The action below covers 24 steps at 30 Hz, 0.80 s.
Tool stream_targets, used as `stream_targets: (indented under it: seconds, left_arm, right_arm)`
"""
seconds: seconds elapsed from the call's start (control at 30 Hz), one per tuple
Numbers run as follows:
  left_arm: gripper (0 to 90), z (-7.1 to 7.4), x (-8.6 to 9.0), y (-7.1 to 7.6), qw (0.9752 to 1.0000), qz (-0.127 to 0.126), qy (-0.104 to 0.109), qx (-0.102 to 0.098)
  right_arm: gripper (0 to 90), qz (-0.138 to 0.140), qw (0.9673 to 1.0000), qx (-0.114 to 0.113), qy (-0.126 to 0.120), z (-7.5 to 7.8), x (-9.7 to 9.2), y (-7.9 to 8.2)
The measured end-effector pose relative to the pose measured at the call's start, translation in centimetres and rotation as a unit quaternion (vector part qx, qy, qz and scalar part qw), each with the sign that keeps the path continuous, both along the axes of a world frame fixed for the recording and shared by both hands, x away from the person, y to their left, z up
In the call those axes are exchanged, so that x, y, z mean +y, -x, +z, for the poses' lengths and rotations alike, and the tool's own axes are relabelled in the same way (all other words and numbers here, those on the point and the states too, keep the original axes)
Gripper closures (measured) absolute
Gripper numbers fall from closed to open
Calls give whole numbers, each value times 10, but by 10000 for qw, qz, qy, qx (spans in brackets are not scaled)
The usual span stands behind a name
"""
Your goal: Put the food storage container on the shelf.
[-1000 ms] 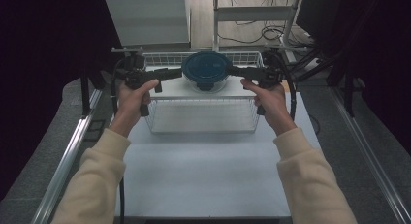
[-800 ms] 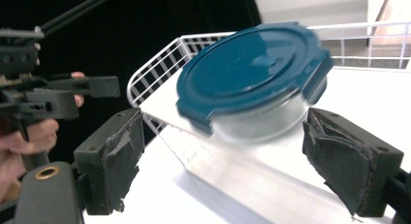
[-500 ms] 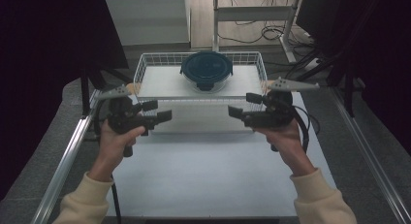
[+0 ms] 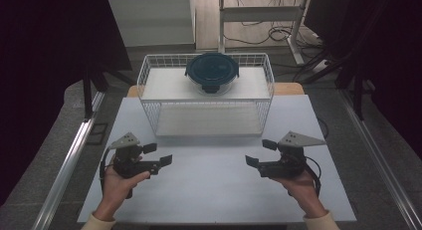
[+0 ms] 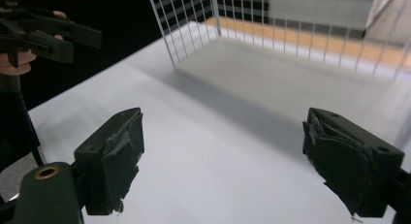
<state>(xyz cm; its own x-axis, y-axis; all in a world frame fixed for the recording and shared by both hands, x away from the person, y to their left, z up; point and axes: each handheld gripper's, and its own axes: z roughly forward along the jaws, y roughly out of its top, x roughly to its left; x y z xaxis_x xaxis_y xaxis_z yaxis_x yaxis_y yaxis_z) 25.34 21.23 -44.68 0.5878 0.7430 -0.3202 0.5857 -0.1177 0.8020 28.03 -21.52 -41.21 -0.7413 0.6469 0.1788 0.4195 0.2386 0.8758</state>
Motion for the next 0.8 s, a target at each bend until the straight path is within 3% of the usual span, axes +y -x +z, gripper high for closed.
stream_targets:
  seconds: [0.13, 0.23, 0.43, 0.5, 0.8]
  left_arm:
    - [178, -18, -2, 2, 9997, 12, -113, 214]
    - [174, -27, -3, 6, 9993, 25, -248, 278]
    - [164, -37, -4, 8, 9988, 17, -280, 395]
    - [161, -38, -5, 9, 9987, 3, -330, 399]
    - [123, -38, -9, 9, 9984, 3, -420, 377]
  right_arm:
    - [152, -171, 9994, 280, 140, -27, -12, 3]
    - [153, -222, 9986, 334, 336, -40, -14, 7]
    - [154, -218, 9964, 482, 661, -63, -10, 10]
    - [155, -171, 9957, 492, 766, -66, -6, 10]
    - [155, -295, 9971, 384, 581, -59, -14, 9]
